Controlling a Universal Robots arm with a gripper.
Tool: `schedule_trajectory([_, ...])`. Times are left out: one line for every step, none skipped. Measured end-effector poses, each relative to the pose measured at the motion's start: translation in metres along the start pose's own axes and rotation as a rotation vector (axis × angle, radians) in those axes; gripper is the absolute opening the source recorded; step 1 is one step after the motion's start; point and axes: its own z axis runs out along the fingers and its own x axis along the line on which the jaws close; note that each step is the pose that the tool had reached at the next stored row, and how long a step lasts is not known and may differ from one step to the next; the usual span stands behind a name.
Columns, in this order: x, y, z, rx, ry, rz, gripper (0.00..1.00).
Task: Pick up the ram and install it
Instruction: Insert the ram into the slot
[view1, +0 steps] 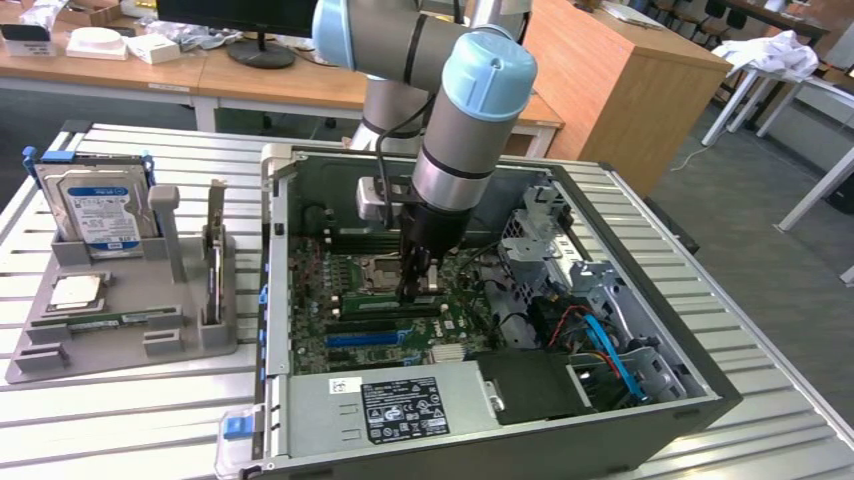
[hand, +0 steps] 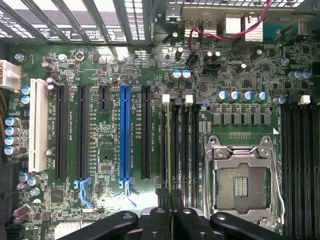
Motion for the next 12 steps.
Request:
schedule_trajectory([0.0000,0.0000,0.0000,0.0000,0.0000,0.000,0.12])
schedule_trajectory([0.0001,0.0000,0.0001,0.0001,-0.0001,0.000,0.12])
schedule_trajectory([0.0005,0.0000,0.0000,0.0001,-0.0001,0.000,0.12])
schedule_trajectory([0.0010,0.0000,0.0000,0.0000,-0.0001,0.000,0.12])
schedule_trajectory([0.0017,-0.0001,-0.0001,0.0000,0.0000,0.000,0.12])
schedule_trajectory([0.0022,0.0000,-0.0001,0.0000,-0.0001,0.000,0.12])
schedule_trajectory([0.0025,0.0001,-0.0001,0.0000,0.0000,0.000,0.12])
schedule_trajectory([0.0027,0.0001,-0.0001,0.0000,0.0000,0.000,0.12])
schedule_trajectory([0.0028,0.0000,-0.0001,0.0000,0.0000,0.000,0.12])
schedule_trajectory([0.0028,0.0000,-0.0001,0.0000,-0.0001,0.000,0.12])
schedule_trajectory([0.0028,-0.0001,-0.0001,0.0001,-0.0001,0.000,0.12])
schedule_trajectory([0.0028,0.0000,0.0000,0.0001,-0.0002,0.000,0.12])
